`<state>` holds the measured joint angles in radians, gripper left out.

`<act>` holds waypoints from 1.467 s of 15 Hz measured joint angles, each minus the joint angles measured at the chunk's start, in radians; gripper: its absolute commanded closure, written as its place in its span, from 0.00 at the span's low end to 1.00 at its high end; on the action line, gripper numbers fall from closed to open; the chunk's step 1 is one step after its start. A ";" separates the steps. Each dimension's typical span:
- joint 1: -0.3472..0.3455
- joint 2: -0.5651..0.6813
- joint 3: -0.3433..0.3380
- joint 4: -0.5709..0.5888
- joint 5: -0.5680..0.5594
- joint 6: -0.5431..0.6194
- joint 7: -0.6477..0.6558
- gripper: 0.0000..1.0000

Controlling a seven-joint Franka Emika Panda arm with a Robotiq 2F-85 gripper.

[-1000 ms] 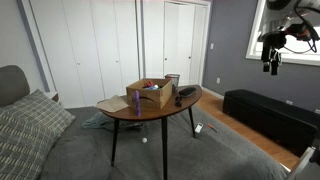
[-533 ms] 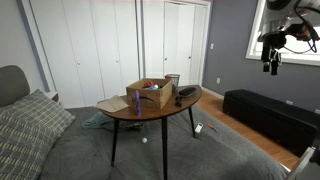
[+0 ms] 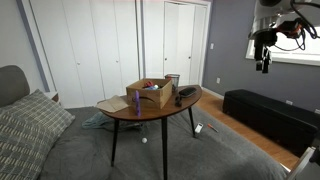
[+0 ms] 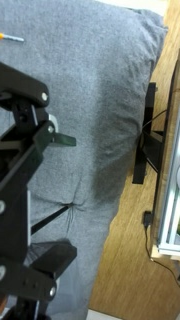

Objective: Place the purple marker in the pen holder

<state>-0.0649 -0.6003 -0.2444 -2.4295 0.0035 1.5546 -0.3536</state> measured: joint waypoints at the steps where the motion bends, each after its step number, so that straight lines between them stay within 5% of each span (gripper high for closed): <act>1: 0.027 -0.006 0.037 0.001 0.015 0.000 0.000 0.00; 7: 0.233 -0.022 0.223 0.046 0.139 0.022 -0.010 0.00; 11: 0.332 -0.013 0.299 0.056 0.212 0.176 -0.023 0.00; 22: 0.360 0.026 0.323 0.052 0.213 0.288 -0.064 0.00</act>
<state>0.2948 -0.5747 0.0786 -2.3774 0.2168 1.8421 -0.4179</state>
